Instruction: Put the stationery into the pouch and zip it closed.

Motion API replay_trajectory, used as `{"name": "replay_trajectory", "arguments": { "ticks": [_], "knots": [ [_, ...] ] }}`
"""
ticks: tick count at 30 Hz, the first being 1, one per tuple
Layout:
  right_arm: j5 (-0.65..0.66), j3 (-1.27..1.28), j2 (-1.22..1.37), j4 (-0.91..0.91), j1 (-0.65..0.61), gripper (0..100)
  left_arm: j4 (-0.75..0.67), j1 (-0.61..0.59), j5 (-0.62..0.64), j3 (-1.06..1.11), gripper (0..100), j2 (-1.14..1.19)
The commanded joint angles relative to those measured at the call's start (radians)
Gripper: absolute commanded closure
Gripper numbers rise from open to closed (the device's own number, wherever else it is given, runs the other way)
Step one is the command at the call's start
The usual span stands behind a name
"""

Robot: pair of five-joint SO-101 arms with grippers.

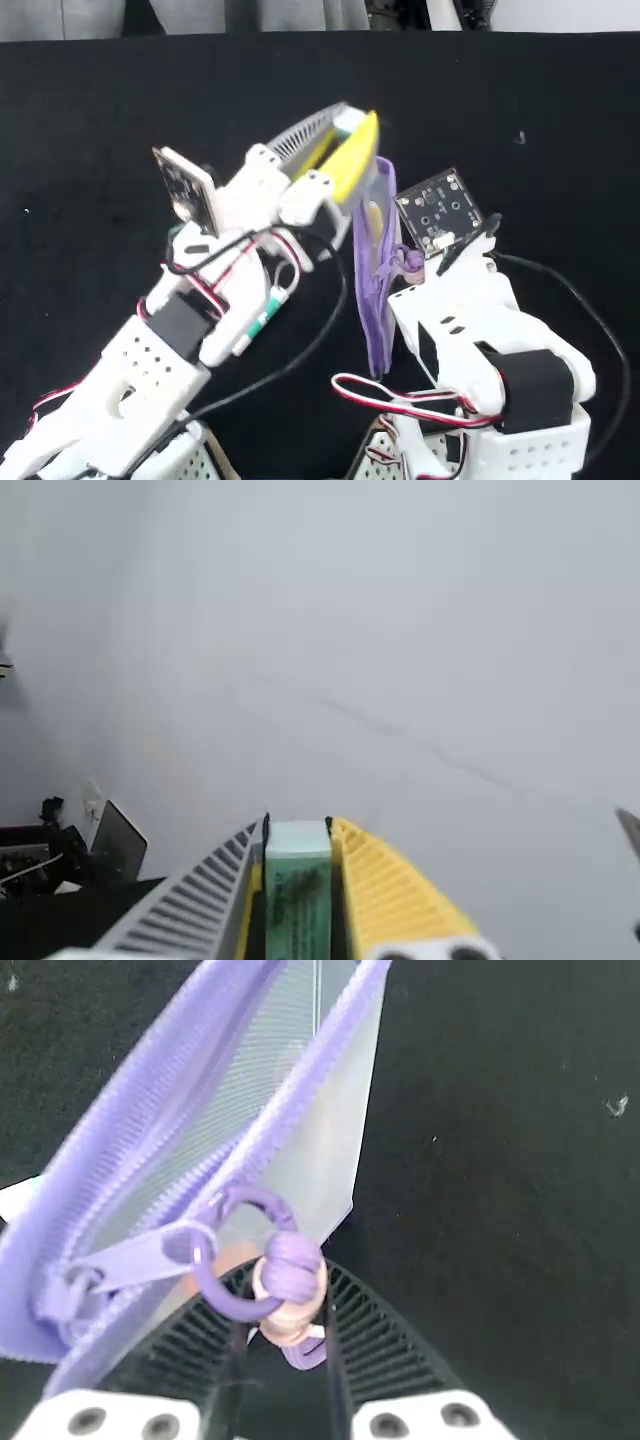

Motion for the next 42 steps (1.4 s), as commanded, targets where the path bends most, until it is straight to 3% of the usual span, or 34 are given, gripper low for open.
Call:
{"name": "replay_trajectory", "arguments": {
  "ticks": [1,9,13,17,25,31,38,42],
  "knots": [
    [0.017,-0.001,-0.004,0.002,0.012,98.7,-0.026,0.058,-0.011,0.053,97,-0.04],
    [0.017,-0.001,-0.004,0.003,0.012,98.7,-0.021,0.061,-0.014,0.105,97,-0.04],
    [0.017,-0.001,-0.004,0.003,0.012,98.7,-0.02,0.061,-0.127,0.105,97,-0.04],
    [0.017,-0.001,-0.004,0.002,0.012,98.7,-0.018,0.062,-0.126,0.099,90,-0.04],
    [0.017,-0.001,-0.004,0.002,0.012,98.7,0.325,0.061,-0.043,-0.12,83,-0.04],
    [0.017,-0.001,-0.004,0.002,0.012,98.7,0.411,0.039,-0.009,-0.252,82,-0.04],
    [0.017,-0.001,-0.004,0.002,0.012,98.7,0.667,-0.251,0.11,-0.381,82,-0.037],
    [0.017,-0.001,-0.004,0.002,0.012,98.7,0.824,-0.398,0.066,-0.415,82,0.017]
  ]
}}
